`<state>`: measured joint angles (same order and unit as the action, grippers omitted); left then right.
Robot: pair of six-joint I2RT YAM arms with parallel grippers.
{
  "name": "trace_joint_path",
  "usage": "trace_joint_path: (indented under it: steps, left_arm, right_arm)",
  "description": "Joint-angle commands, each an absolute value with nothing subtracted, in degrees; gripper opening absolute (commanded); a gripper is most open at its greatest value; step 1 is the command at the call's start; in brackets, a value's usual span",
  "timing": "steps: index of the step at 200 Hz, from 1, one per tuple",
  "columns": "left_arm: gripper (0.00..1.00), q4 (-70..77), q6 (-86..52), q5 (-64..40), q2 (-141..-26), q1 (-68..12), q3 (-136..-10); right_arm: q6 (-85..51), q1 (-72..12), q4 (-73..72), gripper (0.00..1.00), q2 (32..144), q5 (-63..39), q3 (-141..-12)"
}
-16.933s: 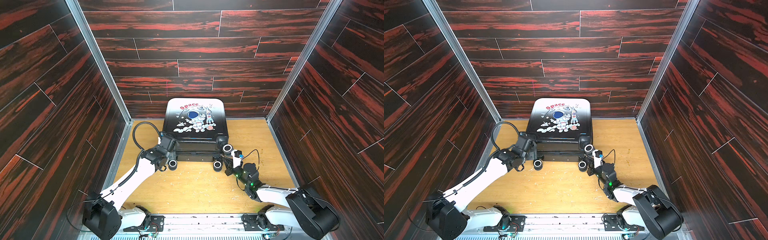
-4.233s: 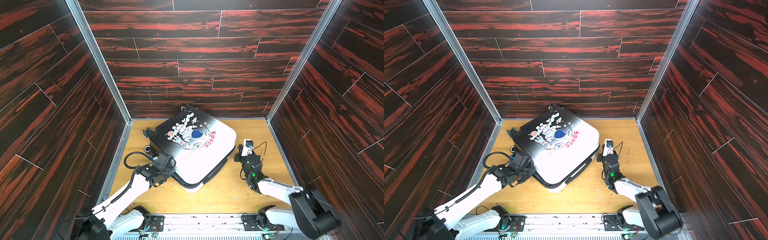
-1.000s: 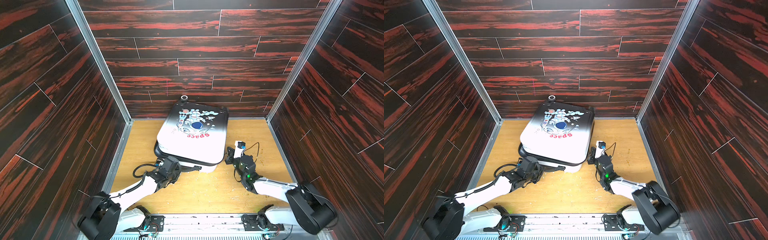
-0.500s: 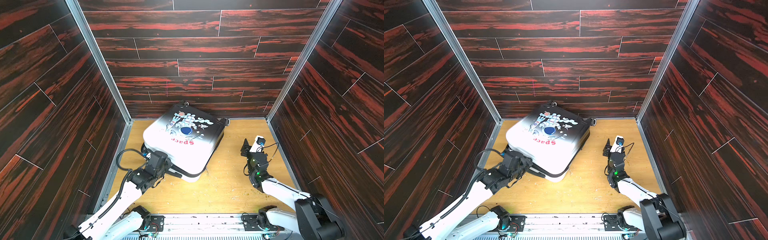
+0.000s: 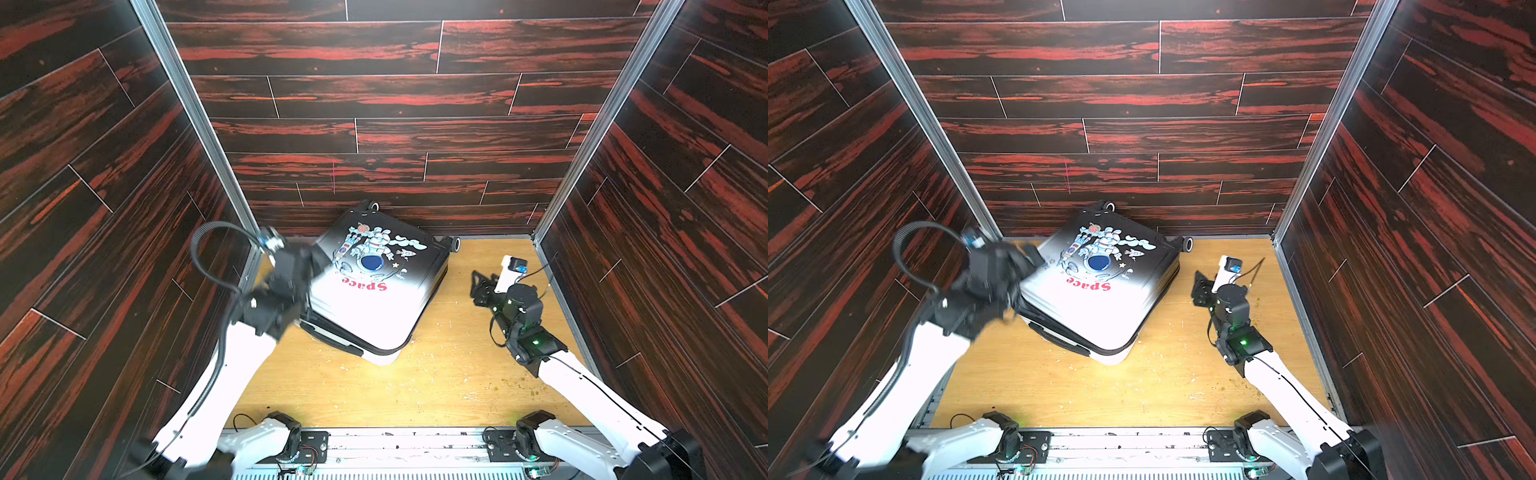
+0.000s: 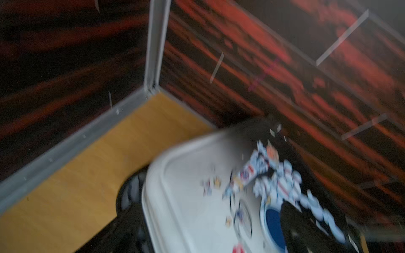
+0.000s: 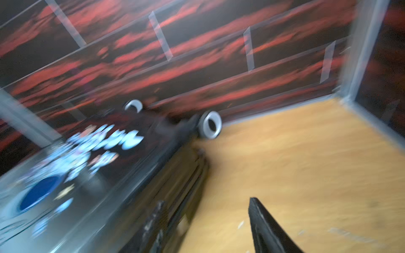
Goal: Open the suitcase zippers
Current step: Adjust the suitcase at the center of the board.
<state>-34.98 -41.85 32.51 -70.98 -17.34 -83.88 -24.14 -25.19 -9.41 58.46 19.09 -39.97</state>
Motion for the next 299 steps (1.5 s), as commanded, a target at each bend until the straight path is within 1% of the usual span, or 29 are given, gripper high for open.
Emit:
trace_joint_path:
  steps: [1,13,25,41,51,58,71,82,98,108,124,147,161,165,180,191,207,218,236,253,266,272,284,299]
  left_arm:
    - [1.00,-35.58,-38.95,35.38,-79.75,-8.67,-88.43]
    - [1.00,-31.41,-38.38,35.95,-84.67,-4.82,-90.23]
    - [1.00,-30.80,-38.54,31.41,-90.98,-0.82,-93.83]
    - [0.98,-30.92,-38.39,19.63,-100.63,3.19,-99.71]
    - [0.95,-29.72,-38.36,9.01,-106.10,4.95,-102.38]
    - [0.93,-28.43,-37.60,2.35,-109.26,5.27,-103.53]
    - [0.92,-30.01,-36.62,-5.87,-113.66,5.20,-106.16]
    - [0.90,-28.41,-37.72,-11.66,-115.08,5.27,-105.00]
    - [0.85,-21.90,-41.26,-19.10,-113.80,5.22,-98.68]
    - [0.83,-18.32,-43.57,-21.08,-111.91,5.10,-93.34]
    - [0.82,-12.21,-47.28,-23.76,-107.68,4.49,-85.45]
    - [0.81,-9.86,-48.65,-24.89,-103.14,1.10,-77.91]
    - [0.81,-9.08,-48.89,-24.53,-100.74,-1.17,-73.32]
    - [0.81,-8.24,-49.24,-24.57,-98.53,-1.90,-71.71]
    - [0.80,-6.20,-50.90,-24.90,-94.53,-4.45,-66.56]
    - [0.80,-3.76,-52.12,-24.63,-90.67,-6.79,-62.53]
    - [0.80,-0.38,-52.91,-22.37,-84.28,-11.50,-56.93]
    - [0.82,1.92,-52.96,-20.47,-80.53,-16.06,-53.79]
    - [0.86,4.05,-52.89,-15.85,-75.23,-22.36,-50.27]
    - [0.92,7.45,-52.37,-9.54,-70.20,-27.42,-46.91]
    - [0.96,9.68,-50.34,-4.96,-67.81,-30.75,-44.93]
    - [0.97,9.99,-49.54,-3.44,-67.44,-31.60,-44.60]
    - [0.97,9.29,-48.77,-1.49,-66.71,-32.08,-44.63]
    - [0.97,4.33,-46.26,3.77,-63.75,-32.17,-45.99]
  right_arm:
    - [-30.12,-25.32,2.31,0.62,58.58,11.89,-43.66]
    - [-31.30,-25.16,3.76,0.63,59.30,10.17,-44.74]
    - [-32.91,-24.07,4.97,0.65,61.10,5.36,-46.38]
    - [-35.78,-22.59,6.00,0.67,64.90,-1.58,-49.34]
    - [-37.36,-21.97,5.96,0.68,67.13,-3.60,-50.98]
    - [-38.57,-21.23,6.06,0.68,68.66,-4.83,-52.07]
    - [-41.28,-19.06,4.82,0.68,71.16,-8.08,-53.55]
    - [-43.65,-17.30,2.57,0.69,73.30,-10.88,-54.37]
    - [-44.74,-15.60,2.77,0.69,78.65,-14.48,-58.34]
    - [-44.96,-14.65,5.26,0.69,82.61,-15.21,-62.02]
    - [-45.13,-12.99,7.38,0.68,88.33,-15.56,-66.91]
    - [-41.33,-12.05,16.12,0.68,100.59,-19.51,-80.46]
    - [-39.01,-11.95,19.21,0.67,106.80,-26.01,-88.12]
    - [-38.38,-11.95,20.24,0.67,108.70,-27.60,-90.22]
    - [-36.52,-11.98,23.88,0.66,113.91,-31.69,-98.09]
    - [-35.72,-12.11,24.15,0.65,117.42,-37.81,-102.44]
    - [-32.15,-13.54,31.28,0.65,124.36,-43.44,-112.92]
    - [-28.21,-15.55,37.56,0.65,129.77,-46.07,-121.56]
    - [-22.26,-19.46,48.55,0.64,138.11,-47.63,-137.17]
    - [-24.29,-21.29,44.18,0.63,138.53,-51.71,-136.74]
    - [-23.04,-22.51,44.58,0.63,138.70,-51.83,-138.32]
    - [-22.32,-22.74,45.85,0.62,138.52,-50.10,-139.65]
    - [-21.47,-22.44,48.29,0.61,136.40,-40.69,-141.19]
    - [-22.53,-21.02,47.09,0.62,129.54,-29.51,-137.23]
